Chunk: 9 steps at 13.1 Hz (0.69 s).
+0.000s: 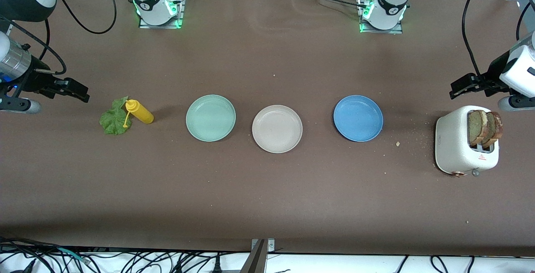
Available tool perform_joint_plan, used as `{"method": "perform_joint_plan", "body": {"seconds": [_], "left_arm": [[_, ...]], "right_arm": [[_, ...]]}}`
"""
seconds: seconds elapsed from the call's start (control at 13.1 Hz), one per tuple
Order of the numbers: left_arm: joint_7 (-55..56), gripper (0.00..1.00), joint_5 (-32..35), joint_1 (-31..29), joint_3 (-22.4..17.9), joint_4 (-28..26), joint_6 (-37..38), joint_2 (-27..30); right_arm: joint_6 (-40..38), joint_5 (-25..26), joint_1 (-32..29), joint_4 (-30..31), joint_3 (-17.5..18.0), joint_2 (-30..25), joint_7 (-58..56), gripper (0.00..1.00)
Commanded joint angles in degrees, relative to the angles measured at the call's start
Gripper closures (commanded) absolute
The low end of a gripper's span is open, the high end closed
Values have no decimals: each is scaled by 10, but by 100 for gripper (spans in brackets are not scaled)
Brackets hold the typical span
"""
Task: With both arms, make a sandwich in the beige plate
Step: 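Reach the left gripper down into the toaster and grasp a bread slice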
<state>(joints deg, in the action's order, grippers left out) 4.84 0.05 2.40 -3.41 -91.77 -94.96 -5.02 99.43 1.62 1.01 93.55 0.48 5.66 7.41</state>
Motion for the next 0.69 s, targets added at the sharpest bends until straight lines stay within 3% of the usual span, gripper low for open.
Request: {"method": "perform_joint_plan", "body": {"seconds": [0.0,0.61], "left_arm": [[-44,0,22,-20,2,-17,-31,-5],[-139,0,15,-78,2,-109,-174,-39]], "right_arm": [[5,-11,-5,8,1,-7,-6,0],[5,-11,-6,8,1,-6,-6,0]]}}
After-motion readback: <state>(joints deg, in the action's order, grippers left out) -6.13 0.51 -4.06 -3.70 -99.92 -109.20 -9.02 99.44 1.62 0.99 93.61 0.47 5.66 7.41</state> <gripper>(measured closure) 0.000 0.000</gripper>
